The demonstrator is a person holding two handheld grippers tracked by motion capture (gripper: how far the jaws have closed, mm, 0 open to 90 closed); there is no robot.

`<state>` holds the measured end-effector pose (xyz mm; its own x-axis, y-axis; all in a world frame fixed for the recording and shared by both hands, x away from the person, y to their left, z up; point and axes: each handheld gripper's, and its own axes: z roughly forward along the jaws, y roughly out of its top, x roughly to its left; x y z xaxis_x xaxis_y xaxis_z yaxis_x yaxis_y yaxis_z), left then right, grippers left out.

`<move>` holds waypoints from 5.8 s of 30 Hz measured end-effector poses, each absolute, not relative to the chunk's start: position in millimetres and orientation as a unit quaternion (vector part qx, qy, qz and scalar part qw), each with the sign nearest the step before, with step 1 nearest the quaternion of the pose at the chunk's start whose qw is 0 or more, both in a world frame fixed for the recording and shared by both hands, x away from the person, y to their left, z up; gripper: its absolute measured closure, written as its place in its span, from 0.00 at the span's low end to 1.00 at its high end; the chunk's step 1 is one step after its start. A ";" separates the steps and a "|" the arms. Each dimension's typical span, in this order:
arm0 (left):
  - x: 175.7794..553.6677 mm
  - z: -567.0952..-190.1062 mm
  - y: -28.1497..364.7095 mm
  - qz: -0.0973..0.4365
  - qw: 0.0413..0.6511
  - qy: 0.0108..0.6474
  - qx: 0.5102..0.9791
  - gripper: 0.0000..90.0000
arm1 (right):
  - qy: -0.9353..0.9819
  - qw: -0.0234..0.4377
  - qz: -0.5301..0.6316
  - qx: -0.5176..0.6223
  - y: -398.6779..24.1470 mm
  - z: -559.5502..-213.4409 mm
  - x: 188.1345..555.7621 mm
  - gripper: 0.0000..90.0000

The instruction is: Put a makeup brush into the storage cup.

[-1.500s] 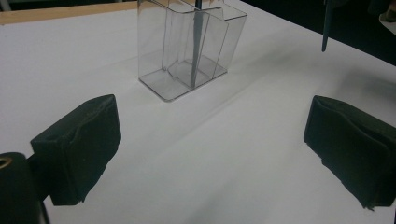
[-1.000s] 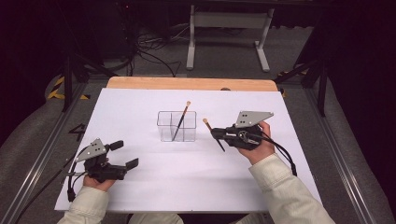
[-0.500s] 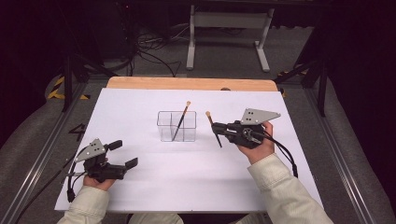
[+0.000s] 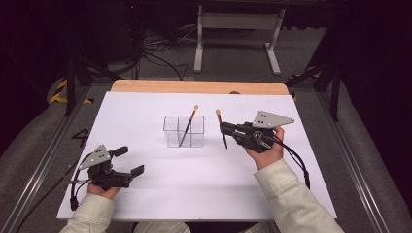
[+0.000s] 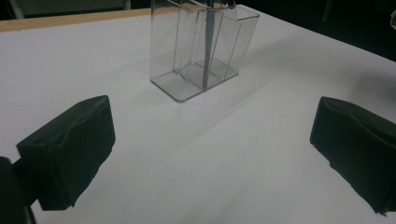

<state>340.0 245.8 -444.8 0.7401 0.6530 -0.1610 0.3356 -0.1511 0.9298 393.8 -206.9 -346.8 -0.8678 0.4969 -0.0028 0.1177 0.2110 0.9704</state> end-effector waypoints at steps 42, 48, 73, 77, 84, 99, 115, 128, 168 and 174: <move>343.5 -453.5 239.5 0.141 0.544 0.330 0.759 0.00 | 0.729 0.170 0.631 0.204 -160.3 -336.0 419.1 0.92; 343.8 -453.7 239.7 0.141 0.545 0.329 0.759 0.00 | 0.723 0.172 0.636 0.207 -156.0 -336.4 422.6 0.92; 342.6 -454.1 239.1 0.140 0.542 0.328 0.761 0.00 | 0.705 0.172 0.650 0.224 -134.5 -342.3 438.1 0.92; 342.6 -454.2 238.8 0.140 0.542 0.329 0.761 0.00 | 0.699 0.179 0.653 0.231 -130.4 -344.1 440.4 0.92; 342.7 -454.1 238.8 0.140 0.541 0.328 0.761 0.00 | 0.693 0.184 0.653 0.242 -122.4 -347.4 443.4 0.92; 342.4 -454.2 238.1 0.141 0.542 0.326 0.762 0.00 | 0.689 0.190 0.653 0.250 -111.2 -357.5 447.3 0.92; 342.6 -454.3 238.1 0.139 0.543 0.325 0.762 0.00 | 0.700 0.196 0.636 0.258 -98.0 -372.2 452.1 0.92; 342.8 -454.5 237.8 0.138 0.541 0.325 0.763 0.00 | 0.712 0.188 0.622 0.267 -93.9 -382.3 457.1 0.92; 343.6 -454.4 237.3 0.136 0.541 0.323 0.764 0.01 | 0.718 0.151 0.627 0.263 -110.2 -373.3 445.9 0.27; 343.5 -453.9 238.1 0.135 0.545 0.324 0.762 0.01 | 0.717 0.156 0.635 0.243 -131.1 -358.9 432.0 0.21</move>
<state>343.5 238.1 -453.9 0.7532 0.6410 -0.1476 0.3469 -0.1964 0.9171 432.0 -131.1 -358.9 -0.8331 0.5465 0.0858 0.1514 0.0760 0.9855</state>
